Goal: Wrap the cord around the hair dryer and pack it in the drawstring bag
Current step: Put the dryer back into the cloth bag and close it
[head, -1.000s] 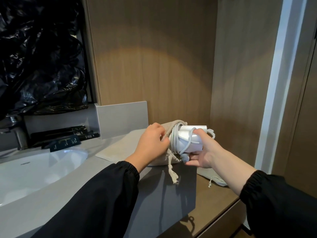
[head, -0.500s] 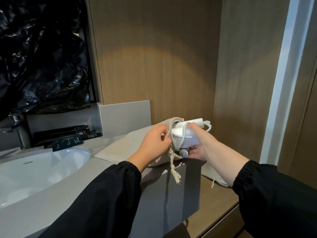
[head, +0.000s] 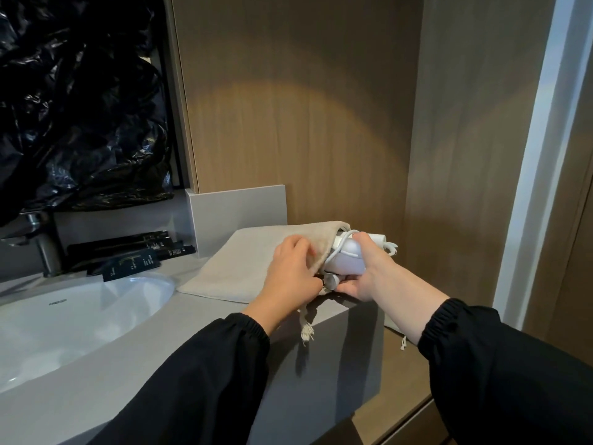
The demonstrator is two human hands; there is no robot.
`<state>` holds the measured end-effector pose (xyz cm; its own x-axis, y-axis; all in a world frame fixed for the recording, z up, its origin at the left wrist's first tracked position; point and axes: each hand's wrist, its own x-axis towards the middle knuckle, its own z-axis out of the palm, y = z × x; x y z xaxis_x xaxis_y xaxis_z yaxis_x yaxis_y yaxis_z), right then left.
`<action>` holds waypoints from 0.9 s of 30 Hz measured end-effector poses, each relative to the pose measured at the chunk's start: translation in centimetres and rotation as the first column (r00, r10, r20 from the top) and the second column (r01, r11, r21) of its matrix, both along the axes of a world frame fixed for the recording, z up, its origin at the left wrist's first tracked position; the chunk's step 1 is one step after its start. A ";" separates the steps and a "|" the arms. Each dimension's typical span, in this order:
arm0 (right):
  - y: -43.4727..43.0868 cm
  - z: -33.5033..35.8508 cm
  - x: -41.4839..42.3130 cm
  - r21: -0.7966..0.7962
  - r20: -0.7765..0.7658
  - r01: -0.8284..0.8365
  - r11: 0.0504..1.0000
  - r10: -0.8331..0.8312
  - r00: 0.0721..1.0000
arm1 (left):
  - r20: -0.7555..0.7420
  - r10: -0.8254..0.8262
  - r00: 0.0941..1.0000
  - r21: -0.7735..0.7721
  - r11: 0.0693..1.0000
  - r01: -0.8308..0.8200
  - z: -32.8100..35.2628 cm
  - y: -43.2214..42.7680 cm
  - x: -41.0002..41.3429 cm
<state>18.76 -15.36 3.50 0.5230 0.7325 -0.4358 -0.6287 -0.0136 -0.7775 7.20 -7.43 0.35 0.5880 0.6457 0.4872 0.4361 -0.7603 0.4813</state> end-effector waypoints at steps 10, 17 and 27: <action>0.6 -0.2 -0.4 0.060 -0.047 0.019 0.998 -0.016 0.999 | 0.063 -0.015 0.998 -0.244 0.969 0.030 -1.2 -0.8 -0.1; 0.9 -0.9 -0.9 0.056 -0.007 -0.048 0.997 0.048 0.999 | 0.157 -0.130 0.979 0.095 0.989 0.116 -1.0 1.7 -1.4; 2.1 -1.2 -0.9 0.072 0.187 -0.154 0.985 0.139 0.973 | 0.085 0.038 0.996 -0.023 0.999 -0.036 -0.1 6.2 0.8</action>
<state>17.84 -13.30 2.26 0.4715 0.8374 -0.2766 -0.4743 -0.0237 -0.8801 8.04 -1.25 0.23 0.5204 0.6770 0.5205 0.4201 -0.7336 0.5342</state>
